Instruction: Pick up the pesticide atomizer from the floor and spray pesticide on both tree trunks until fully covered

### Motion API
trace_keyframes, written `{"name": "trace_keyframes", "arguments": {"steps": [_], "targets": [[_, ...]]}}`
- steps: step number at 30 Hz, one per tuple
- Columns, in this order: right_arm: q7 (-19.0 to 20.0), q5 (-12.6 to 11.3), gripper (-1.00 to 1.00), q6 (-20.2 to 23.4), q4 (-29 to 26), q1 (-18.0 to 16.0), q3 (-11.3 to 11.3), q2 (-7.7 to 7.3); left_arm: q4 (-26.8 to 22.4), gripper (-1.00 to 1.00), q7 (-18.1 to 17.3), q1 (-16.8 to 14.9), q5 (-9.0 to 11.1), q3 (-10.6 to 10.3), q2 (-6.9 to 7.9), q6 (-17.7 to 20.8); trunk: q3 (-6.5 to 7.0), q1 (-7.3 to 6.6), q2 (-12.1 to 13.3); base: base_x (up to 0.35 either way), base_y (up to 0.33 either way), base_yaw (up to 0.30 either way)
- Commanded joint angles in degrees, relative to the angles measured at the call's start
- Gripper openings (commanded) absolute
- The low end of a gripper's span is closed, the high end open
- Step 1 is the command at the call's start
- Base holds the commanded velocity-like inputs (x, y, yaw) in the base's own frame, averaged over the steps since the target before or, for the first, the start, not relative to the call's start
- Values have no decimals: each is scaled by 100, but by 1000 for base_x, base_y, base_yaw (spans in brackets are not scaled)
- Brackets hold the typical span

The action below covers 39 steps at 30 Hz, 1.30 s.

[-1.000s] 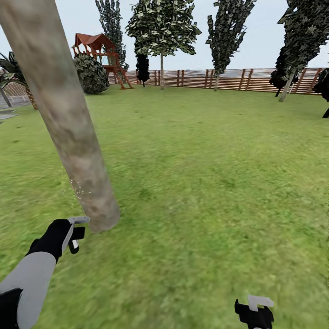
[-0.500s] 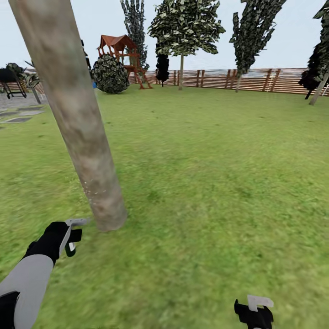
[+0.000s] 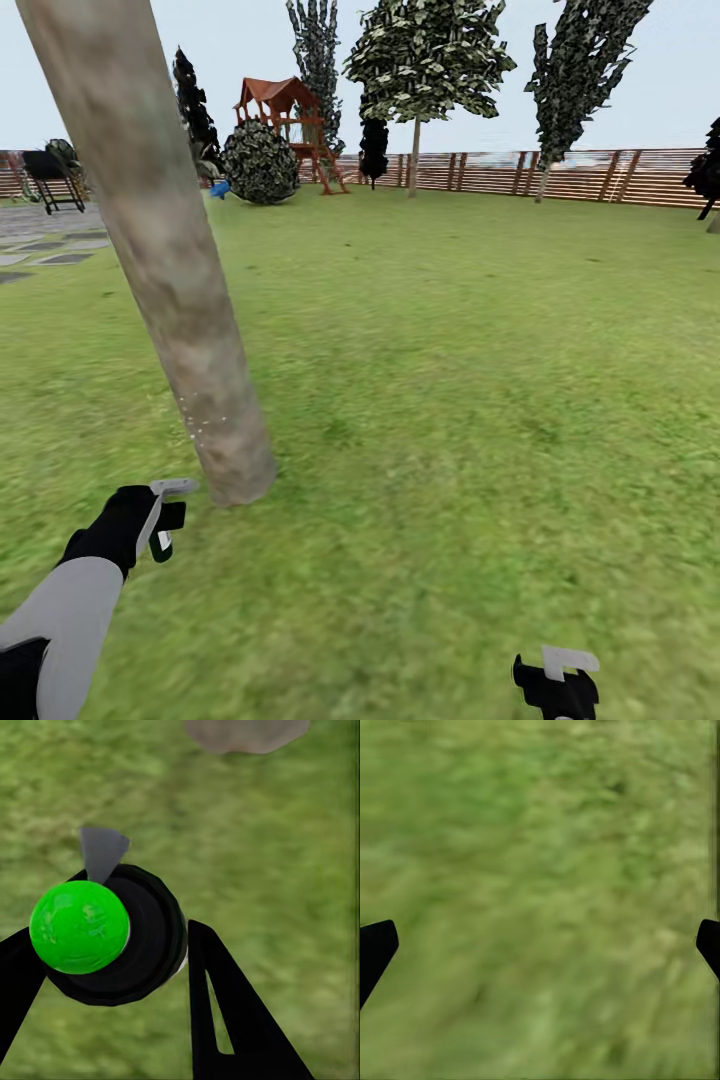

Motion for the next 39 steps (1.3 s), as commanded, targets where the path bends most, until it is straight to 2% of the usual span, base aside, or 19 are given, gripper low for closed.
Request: {"name": "trace_keyframes", "arguments": {"steps": [1, 18, 30, 39], "targets": [[-18, 60, 100, -21, 12, -6, -45, -1, -12, -100, -18, -4, -36, 22, -4, 26, -5, 0, -2, 35, -271, 0], [-18, 60, 100, -21, 21, -5, -44, 8, -14, -100, -18, -4, -36, 31, 2, 26, -5, 0, -2, 2, -275, 3], [-18, 60, 100, -21, 21, -4, -44, 17, -9, -100, -18, -4, -36, 40, 5, 26, -5, 0, -2, 84, -275, 210], [-18, 60, 100, -21, 19, -4, -44, 17, -13, -100, -18, -4, -36, 40, 5, 26, -5, 0, -2, 145, -270, 24]]}}
